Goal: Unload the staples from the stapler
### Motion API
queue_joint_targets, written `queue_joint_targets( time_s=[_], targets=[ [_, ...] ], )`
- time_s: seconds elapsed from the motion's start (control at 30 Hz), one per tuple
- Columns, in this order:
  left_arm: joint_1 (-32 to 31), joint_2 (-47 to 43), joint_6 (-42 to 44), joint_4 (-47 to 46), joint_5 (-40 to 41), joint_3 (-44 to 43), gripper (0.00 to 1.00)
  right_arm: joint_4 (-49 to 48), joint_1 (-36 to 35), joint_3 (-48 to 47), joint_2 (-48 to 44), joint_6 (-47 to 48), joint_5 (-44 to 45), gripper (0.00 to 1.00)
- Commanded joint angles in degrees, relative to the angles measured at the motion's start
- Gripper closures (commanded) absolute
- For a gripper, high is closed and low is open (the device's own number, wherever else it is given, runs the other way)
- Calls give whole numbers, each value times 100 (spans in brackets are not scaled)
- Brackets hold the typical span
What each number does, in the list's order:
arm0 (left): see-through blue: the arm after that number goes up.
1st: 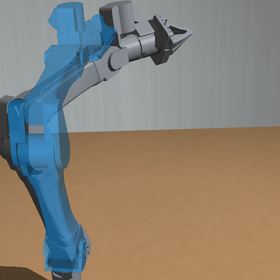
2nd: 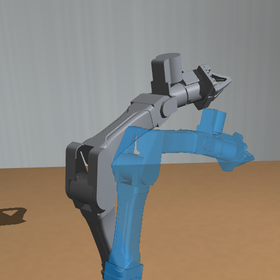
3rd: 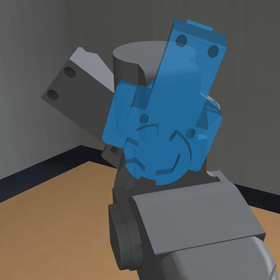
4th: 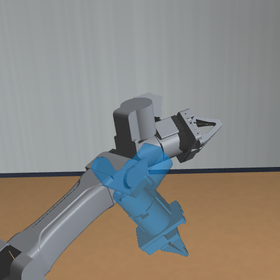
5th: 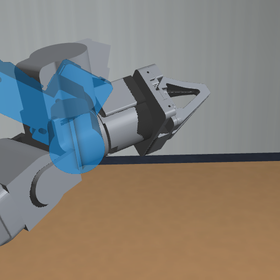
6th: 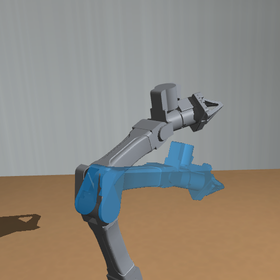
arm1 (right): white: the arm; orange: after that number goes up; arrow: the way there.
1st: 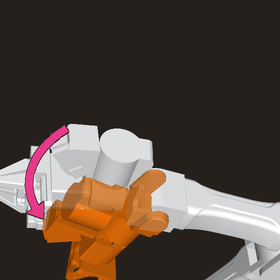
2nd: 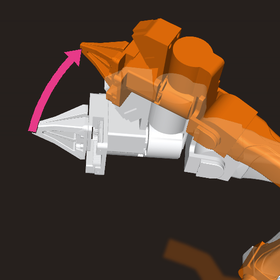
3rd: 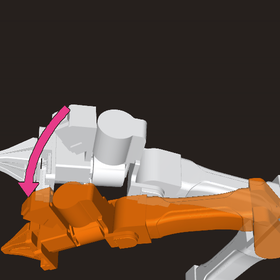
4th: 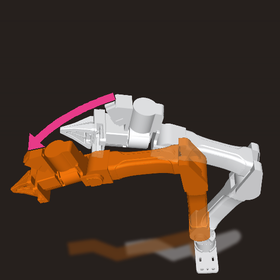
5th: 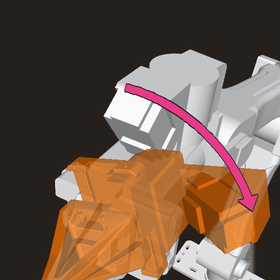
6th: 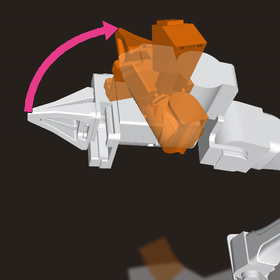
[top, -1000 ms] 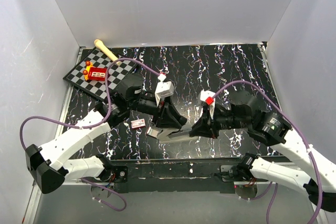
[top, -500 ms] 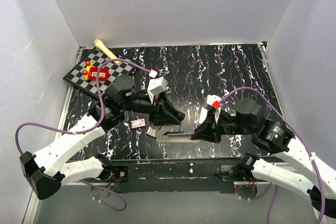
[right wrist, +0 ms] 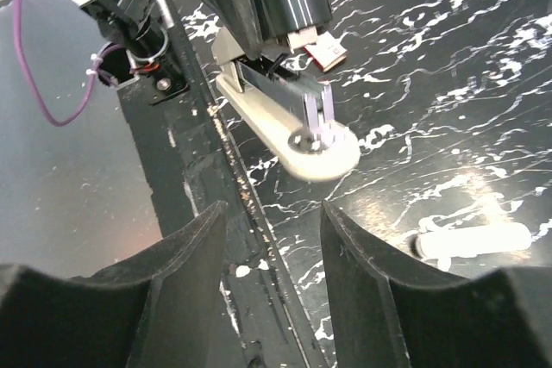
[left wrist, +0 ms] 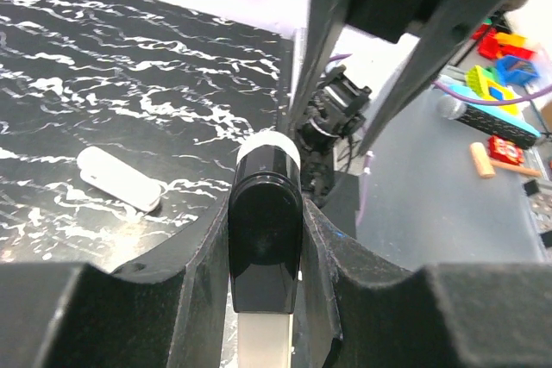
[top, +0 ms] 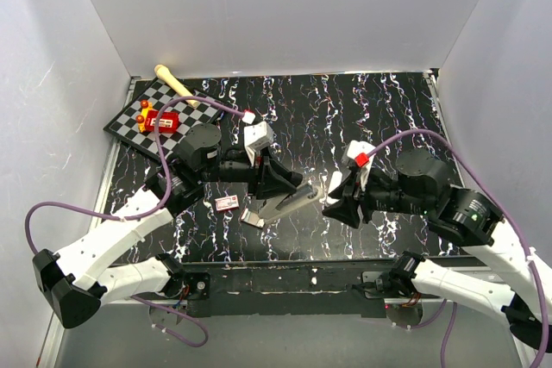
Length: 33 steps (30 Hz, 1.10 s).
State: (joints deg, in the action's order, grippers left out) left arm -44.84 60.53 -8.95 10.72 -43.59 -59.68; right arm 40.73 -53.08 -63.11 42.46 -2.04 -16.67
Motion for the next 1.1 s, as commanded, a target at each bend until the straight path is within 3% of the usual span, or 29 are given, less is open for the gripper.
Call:
queue_joint_targets(
  time_s=[0.0, 0.1, 0.23, 0.27, 0.7, 1.07],
  targets=[
    [45, -112, 148, 26, 746, -105, 100, 173, -45, -693, 104, 187, 549, 44],
    [45, -42, 130, 35, 966, -123, 100, -38, -45, -939, 350, 161, 979, 53],
    [45, 29, 122, 79, 1282, -149, 100, -188, -45, -1317, 973, -103, 1411, 96],
    [45, 46, 104, 79, 1370, -167, 100, -293, -45, -1361, 1071, -208, 1499, 99],
    [45, 284, -142, -79, 2399, -281, 100, -1656, -45, -993, 1959, -1465, 3054, 99],
    [45, 249, -326, -474, 2803, -141, 100, -2218, -45, -606, 2311, -1852, 3258, 99]
  ],
)
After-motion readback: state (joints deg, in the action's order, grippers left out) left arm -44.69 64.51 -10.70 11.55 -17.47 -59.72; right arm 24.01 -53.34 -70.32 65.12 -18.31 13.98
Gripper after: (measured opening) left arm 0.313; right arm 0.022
